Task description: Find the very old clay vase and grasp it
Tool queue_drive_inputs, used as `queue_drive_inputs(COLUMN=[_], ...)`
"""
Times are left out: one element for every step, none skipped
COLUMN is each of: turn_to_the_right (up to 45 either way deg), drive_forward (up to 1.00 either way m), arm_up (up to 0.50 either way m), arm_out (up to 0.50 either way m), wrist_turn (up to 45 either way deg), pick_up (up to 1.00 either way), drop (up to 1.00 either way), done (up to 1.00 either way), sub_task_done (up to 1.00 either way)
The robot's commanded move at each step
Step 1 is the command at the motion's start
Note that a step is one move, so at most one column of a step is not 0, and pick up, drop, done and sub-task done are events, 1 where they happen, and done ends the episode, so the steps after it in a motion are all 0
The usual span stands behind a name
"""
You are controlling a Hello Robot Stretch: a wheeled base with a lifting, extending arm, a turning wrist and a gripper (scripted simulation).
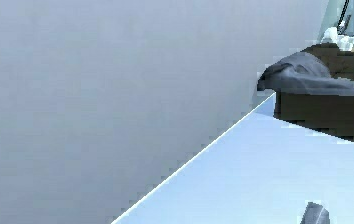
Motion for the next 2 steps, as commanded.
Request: queue_drive_inputs(turn_to_the_right=[0.0,0.0], drive_forward=[0.0,0.0], arm_up=[0.38,0.0], arm_out=[0.0,0.5], wrist_turn=[0.0,0.0], pick_up=[0.0,0.0], drop=[0.0,0.0], done=[0.0,0.0], sub_task_done=[0.0,0.0])
